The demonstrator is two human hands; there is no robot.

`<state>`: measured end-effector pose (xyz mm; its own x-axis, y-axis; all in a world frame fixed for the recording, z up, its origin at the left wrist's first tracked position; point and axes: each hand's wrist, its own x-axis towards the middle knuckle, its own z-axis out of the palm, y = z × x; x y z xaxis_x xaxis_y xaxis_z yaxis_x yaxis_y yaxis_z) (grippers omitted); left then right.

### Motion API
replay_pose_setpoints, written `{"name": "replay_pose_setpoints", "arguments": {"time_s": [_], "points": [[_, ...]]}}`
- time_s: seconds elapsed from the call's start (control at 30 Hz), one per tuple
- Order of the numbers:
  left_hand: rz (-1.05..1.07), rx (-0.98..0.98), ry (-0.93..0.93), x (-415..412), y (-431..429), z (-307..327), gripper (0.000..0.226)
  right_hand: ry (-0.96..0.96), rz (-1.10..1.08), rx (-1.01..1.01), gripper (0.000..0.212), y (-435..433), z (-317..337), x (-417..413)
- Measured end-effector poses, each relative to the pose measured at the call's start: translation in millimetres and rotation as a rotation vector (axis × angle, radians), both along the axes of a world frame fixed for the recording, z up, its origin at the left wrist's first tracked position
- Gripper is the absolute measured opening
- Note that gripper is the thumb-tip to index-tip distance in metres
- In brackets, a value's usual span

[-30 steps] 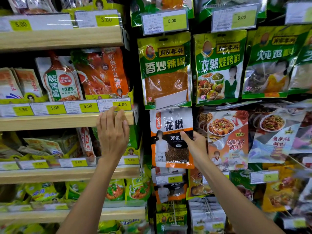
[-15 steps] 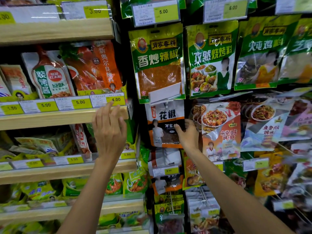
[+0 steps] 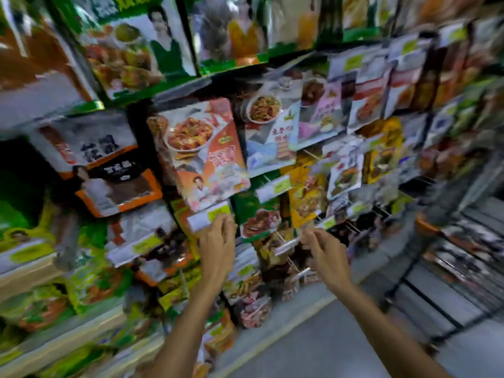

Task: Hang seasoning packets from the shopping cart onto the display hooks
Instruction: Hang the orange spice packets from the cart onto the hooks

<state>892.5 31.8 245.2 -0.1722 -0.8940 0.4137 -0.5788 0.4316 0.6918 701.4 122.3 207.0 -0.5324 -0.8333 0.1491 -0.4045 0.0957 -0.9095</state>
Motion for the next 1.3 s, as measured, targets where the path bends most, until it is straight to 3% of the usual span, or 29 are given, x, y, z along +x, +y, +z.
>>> {"name": "replay_pose_setpoints", "arguments": {"time_s": [0.17, 0.43, 0.77, 0.93, 1.13, 1.3], "points": [[-0.259, 0.311, -0.020, -135.7, 47.3, -63.7, 0.030, -0.007, -0.203, 0.222, 0.024, 88.5, -53.7, -107.5], [-0.369, 0.649, -0.103, -294.5, 131.9, -137.2, 0.023, -0.179, -0.418, 0.368, 0.022, 209.5, -99.8, -233.4], [-0.631, 0.554, -0.268, -459.3, 118.9, -137.7, 0.018, -0.355, -0.714, 0.306, 0.011, 228.9, -130.7, -360.1], [-0.749, 0.487, -0.348, -572.5, 84.3, -149.1, 0.022, -0.378, -0.839, 0.290, 0.018, 205.3, -144.3, -447.8], [-0.950, 0.479, -0.456, -711.9, 42.4, -162.4, 0.025, -0.419, -0.992, 0.275, 0.010, 166.8, -157.1, -561.5], [-1.029, 0.445, -0.612, -808.2, 22.0, -206.2, 0.022, -0.494, -1.069, 0.303, 0.011, 132.1, -189.9, -643.7]]}}
